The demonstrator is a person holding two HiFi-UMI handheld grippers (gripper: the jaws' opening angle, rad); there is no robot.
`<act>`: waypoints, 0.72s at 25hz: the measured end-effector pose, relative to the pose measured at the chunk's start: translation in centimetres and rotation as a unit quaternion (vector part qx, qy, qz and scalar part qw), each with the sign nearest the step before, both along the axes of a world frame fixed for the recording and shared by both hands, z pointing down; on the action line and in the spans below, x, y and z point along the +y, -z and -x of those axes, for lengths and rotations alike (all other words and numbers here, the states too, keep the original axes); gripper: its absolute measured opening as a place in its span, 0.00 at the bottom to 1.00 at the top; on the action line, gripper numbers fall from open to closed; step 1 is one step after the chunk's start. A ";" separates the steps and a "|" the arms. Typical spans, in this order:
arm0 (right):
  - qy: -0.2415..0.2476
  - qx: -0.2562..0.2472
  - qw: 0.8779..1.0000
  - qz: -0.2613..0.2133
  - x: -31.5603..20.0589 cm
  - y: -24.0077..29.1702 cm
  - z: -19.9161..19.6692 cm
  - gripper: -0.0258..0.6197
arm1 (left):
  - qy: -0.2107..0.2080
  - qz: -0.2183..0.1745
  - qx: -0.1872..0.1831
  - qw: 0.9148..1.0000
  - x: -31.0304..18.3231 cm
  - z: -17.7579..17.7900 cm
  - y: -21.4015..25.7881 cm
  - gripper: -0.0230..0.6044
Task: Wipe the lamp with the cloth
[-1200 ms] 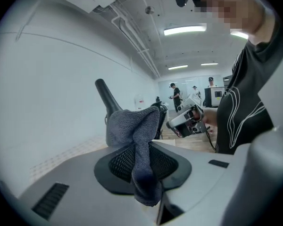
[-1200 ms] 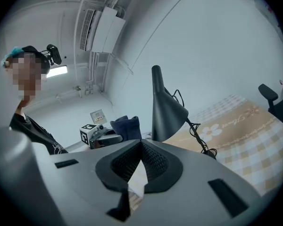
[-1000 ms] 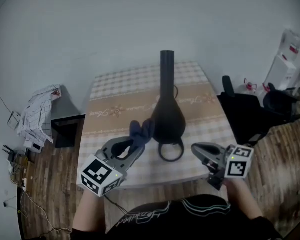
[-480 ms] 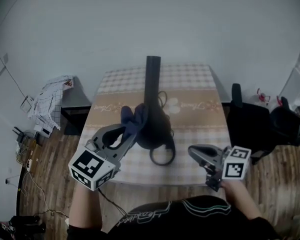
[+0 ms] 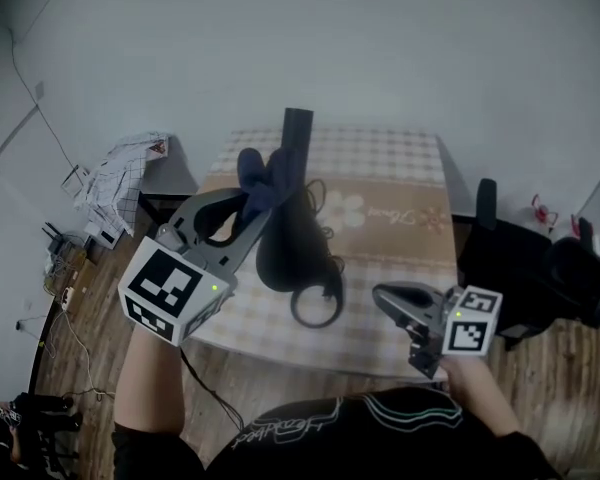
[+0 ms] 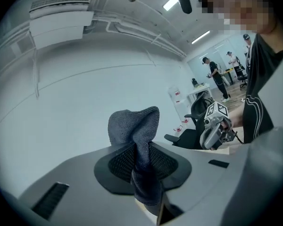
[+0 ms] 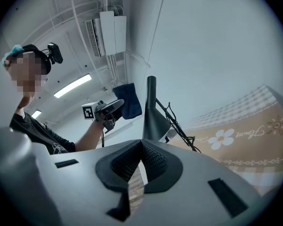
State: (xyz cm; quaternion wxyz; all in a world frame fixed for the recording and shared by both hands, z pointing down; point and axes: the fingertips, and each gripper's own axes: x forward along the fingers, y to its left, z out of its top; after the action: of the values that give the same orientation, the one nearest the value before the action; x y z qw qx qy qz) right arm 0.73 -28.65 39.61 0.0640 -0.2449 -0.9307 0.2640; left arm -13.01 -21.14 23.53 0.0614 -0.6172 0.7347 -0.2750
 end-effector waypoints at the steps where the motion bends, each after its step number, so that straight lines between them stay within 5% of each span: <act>1: 0.004 -0.001 1.000 -0.002 -0.1 0.1 -0.1 0.06 | 0.003 0.000 -0.008 1.000 -0.4 -0.1 0.6 0.15; 12: 0.013 -0.033 0.999 -0.027 -1.8 2.6 -1.5 0.06 | 0.036 0.005 -0.081 0.996 -5.1 0.2 3.8 0.15; 18: 0.006 -0.034 0.999 -0.019 -2.6 2.2 -2.4 0.06 | 0.045 0.048 -0.129 0.990 -7.8 0.9 3.1 0.15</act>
State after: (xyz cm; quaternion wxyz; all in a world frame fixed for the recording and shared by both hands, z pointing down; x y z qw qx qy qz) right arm 3.13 -31.24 37.41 0.0381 -0.2578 -0.9359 0.2369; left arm -13.91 -28.90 20.39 0.1135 -0.5452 0.7337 -0.3892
